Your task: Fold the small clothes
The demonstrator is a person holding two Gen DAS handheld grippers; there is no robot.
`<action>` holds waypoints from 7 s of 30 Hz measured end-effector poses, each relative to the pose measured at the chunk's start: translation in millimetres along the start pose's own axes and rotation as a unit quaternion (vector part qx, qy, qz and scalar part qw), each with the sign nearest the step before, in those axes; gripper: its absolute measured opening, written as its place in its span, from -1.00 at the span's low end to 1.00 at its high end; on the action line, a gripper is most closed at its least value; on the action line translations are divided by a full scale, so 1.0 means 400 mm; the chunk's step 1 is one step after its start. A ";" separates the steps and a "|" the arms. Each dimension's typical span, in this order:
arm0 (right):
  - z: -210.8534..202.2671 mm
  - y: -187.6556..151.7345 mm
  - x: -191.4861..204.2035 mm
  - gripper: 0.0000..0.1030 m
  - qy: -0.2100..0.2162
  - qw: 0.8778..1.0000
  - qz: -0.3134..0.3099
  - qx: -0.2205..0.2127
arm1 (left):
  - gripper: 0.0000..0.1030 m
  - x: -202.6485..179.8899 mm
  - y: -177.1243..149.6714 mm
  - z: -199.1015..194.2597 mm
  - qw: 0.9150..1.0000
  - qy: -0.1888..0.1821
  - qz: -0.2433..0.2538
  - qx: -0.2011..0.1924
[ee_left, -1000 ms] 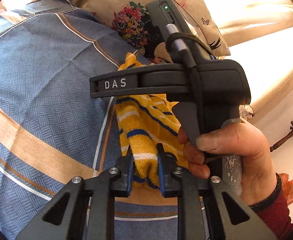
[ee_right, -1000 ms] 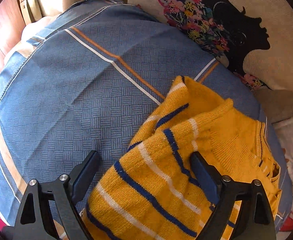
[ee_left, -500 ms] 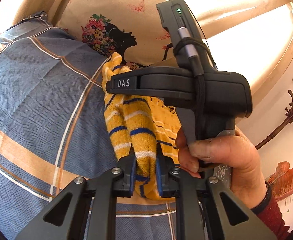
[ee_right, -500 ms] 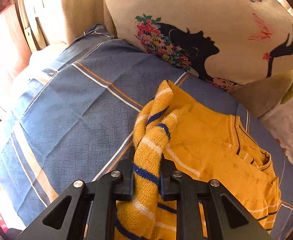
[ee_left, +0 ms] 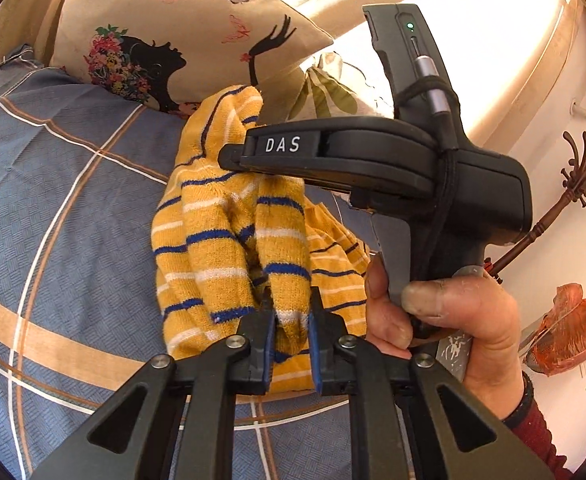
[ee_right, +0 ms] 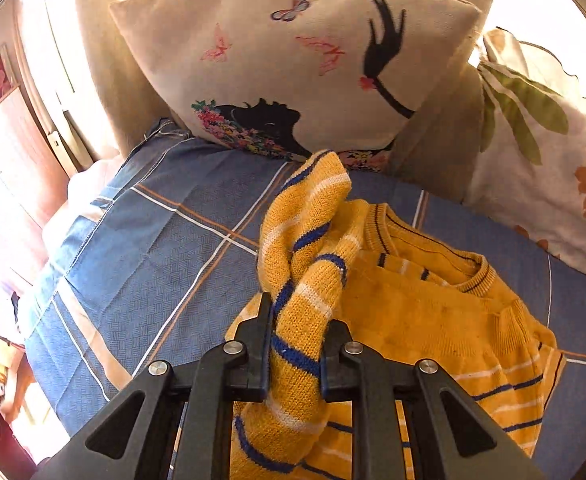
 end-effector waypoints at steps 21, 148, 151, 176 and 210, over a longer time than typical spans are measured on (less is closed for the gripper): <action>-0.160 -0.104 -0.298 -0.66 0.019 0.991 0.125 -0.050 | -0.83 -0.184 -0.072 0.198 0.995 -0.033 0.063 0.068; -0.242 -0.354 -0.239 0.11 0.201 0.942 0.268 -0.029 | 0.10 -0.013 -0.085 0.028 0.994 0.086 0.041 0.050; -0.280 -0.424 -0.240 0.11 0.190 0.946 0.259 -0.029 | 0.10 -0.022 -0.088 0.021 0.993 0.093 0.054 0.047; -0.549 -0.514 -0.398 0.60 0.012 0.961 0.240 -0.135 | 0.26 -0.110 -0.124 0.023 0.970 0.158 0.184 0.018; -0.224 -0.242 -0.556 0.27 0.133 0.931 0.328 -0.090 | -0.17 -0.088 0.124 0.338 0.990 -0.016 0.045 0.131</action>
Point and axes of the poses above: each gripper's, at about its wrist camera, not at the fingertips, and z roughly the way its jaws point, x to its left, y to its top, the point moved 5 cm from there along z, roughly the way its jaws point, and after that the axes turned 13 degrees about -x, right-handed, at the moved point
